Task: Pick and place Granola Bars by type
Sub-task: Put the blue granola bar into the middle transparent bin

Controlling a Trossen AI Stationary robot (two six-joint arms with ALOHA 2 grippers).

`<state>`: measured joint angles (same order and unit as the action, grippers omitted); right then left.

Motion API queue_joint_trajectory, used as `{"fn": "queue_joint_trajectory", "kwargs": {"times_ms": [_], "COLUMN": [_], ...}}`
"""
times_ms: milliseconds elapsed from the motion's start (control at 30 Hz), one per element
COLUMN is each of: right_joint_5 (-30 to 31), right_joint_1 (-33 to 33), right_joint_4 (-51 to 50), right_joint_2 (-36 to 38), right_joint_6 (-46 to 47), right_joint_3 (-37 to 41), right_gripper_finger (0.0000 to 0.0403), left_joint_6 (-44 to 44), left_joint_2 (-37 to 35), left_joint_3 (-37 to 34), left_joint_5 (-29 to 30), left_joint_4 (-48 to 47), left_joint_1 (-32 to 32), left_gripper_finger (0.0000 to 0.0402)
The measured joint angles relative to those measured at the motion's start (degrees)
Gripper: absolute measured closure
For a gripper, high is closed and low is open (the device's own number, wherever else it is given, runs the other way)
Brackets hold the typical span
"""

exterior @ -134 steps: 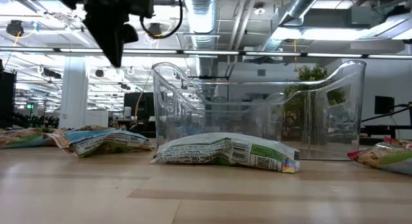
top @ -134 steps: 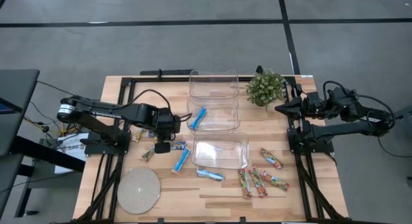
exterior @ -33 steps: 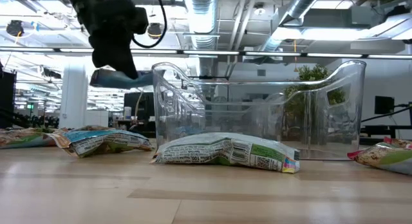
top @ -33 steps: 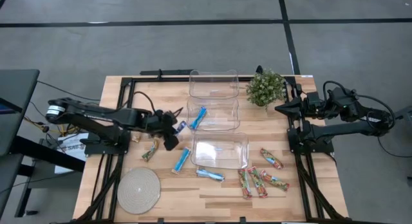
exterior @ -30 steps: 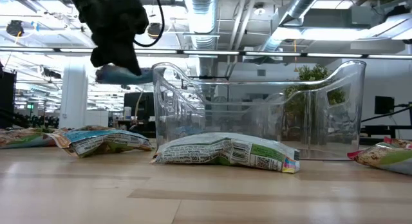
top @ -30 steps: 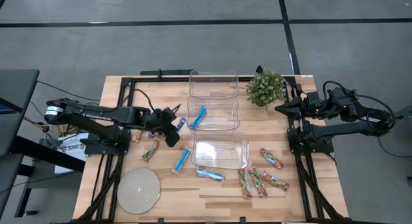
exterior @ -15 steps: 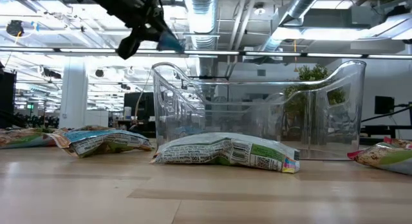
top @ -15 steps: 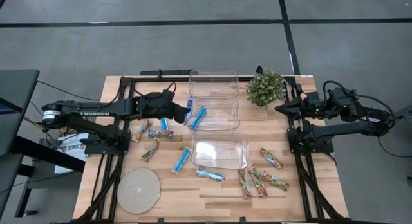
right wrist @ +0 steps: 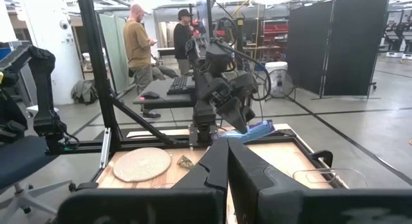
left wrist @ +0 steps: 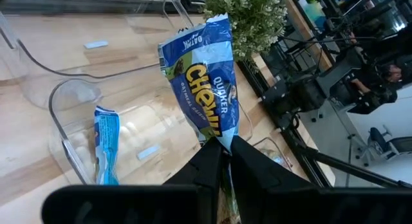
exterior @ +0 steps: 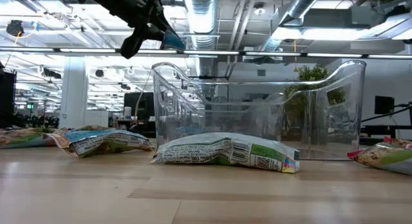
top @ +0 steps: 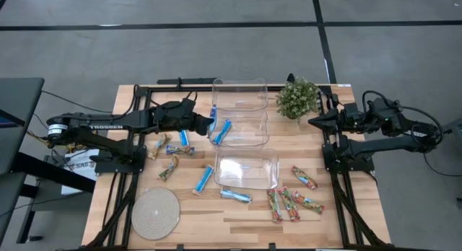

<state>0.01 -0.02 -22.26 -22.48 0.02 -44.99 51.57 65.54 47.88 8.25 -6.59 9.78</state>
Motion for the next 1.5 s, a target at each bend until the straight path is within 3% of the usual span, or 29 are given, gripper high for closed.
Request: {"fn": "queue_joint_trajectory", "kwargs": {"times_ms": [467, 833, 1200, 1500], "right_joint_5": [0.0, 0.0, 0.0, 0.0], "right_joint_1": [0.0, 0.0, 0.0, 0.0], "right_joint_4": [0.0, 0.0, 0.0, 0.0], "right_joint_2": [0.0, 0.0, 0.0, 0.0], "right_joint_6": [0.0, 0.0, 0.0, 0.0], "right_joint_3": [0.0, 0.0, 0.0, 0.0], "right_gripper_finger": [0.0403, 0.0403, 0.0403, 0.0403], "left_joint_6": [-0.9, -11.2, -21.8, -22.9], "left_joint_2": [5.5, 18.1, 31.3, 33.2], "left_joint_3": [1.5, 12.9, 27.1, 28.9], "left_joint_5": [-0.3, -4.0, -6.1, -5.9], "left_joint_4": [1.5, -0.7, -12.4, -13.8], "left_joint_1": [3.3, 6.1, 6.4, 6.3], "left_gripper_finger": [0.0379, 0.0379, 0.0379, 0.0379]}}
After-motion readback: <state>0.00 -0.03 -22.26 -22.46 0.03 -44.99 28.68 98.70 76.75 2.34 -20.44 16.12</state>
